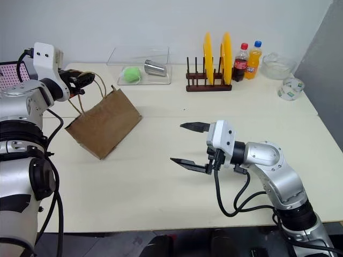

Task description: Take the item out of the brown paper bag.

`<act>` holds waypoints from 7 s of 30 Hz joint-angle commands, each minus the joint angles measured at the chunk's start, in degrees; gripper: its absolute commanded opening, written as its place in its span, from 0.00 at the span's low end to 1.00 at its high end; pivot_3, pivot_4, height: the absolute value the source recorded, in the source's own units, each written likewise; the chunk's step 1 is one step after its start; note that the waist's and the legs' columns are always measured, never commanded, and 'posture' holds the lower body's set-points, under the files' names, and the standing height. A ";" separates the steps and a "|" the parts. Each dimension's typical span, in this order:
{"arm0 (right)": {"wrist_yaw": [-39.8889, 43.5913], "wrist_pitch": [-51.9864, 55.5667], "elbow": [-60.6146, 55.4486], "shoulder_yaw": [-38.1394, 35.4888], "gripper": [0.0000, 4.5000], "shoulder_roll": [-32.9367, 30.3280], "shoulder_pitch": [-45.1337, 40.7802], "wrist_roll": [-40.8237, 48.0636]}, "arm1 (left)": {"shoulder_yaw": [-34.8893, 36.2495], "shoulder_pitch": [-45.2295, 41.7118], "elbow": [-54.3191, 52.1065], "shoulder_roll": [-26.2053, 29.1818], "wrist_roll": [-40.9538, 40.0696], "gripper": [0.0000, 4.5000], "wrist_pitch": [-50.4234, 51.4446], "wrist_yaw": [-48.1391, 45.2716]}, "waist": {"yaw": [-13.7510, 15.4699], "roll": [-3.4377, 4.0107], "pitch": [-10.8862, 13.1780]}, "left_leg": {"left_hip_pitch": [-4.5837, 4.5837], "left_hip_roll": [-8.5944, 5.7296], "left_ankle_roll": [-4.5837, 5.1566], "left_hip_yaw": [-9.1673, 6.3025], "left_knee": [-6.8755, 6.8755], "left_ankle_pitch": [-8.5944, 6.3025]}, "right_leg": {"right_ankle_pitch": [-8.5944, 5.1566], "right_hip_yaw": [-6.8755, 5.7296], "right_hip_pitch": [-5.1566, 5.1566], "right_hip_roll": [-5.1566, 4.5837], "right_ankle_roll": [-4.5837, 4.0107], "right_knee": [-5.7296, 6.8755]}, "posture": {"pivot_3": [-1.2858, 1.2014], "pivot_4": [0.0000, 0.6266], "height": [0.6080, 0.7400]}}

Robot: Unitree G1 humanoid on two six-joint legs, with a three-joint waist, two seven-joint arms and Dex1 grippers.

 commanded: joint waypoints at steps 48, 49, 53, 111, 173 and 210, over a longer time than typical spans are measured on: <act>-34.73 15.35 -33.89 -15.27 1.00 -5.46 36.51 5.93 | -7.61 -25.91 19.55 -27.30 11.24 0.01 -22.83 -34.82 | -0.13 -0.45 0.31 | -0.69 -0.07 0.08 -0.08 0.67 -0.05 | 0.01 -0.18 -0.17 -0.01 0.04 0.14 | 0.52 0.24 1.00; -35.41 14.68 -33.89 -15.03 1.00 -5.98 36.95 6.12 | -7.79 -25.82 19.64 -27.58 11.66 0.01 -23.14 -34.66 | -0.13 -0.45 0.31 | -0.68 -0.07 0.08 -0.08 0.67 -0.05 | 0.01 -0.17 -0.17 -0.01 0.04 0.14 | 0.52 0.24 1.00; -38.03 11.54 -33.89 -13.68 1.00 -8.60 39.04 6.94 | -10.05 -25.35 19.89 -28.30 15.53 0.01 -27.52 -30.73 | -0.11 -0.45 0.31 | -0.68 -0.08 0.08 -0.07 0.68 -0.05 | 0.01 -0.16 -0.17 -0.01 0.04 0.15 | 0.52 0.24 1.00; -39.27 21.29 -32.02 -11.26 1.00 -6.27 25.55 17.01 | -22.28 -26.63 20.96 -28.51 34.35 0.01 -53.97 -5.18 | -0.01 -0.47 0.31 | -0.67 -0.09 0.10 -0.09 0.74 -0.05 | 0.03 -0.15 -0.11 -0.02 0.07 0.18 | 0.52 0.24 1.00; -40.73 23.75 -30.91 -12.31 1.00 -3.82 24.31 12.91 | -17.85 -23.17 21.09 -28.22 28.16 0.63 -54.82 -12.23 | -0.07 -0.46 0.31 | -0.65 -0.10 0.11 -0.08 0.75 -0.05 | 0.03 -0.15 -0.12 -0.02 0.07 0.23 | 0.52 0.24 1.00; -32.22 22.62 -27.39 -8.74 1.00 -4.89 20.55 10.14 | -3.15 -1.00 1.86 -16.53 2.75 1.00 -14.88 -42.77 | -1.46 -0.42 0.28 | -0.46 -0.08 0.10 -0.09 0.83 -0.04 | 0.03 -0.08 -0.11 -0.01 0.06 0.61 | 0.52 0.24 1.00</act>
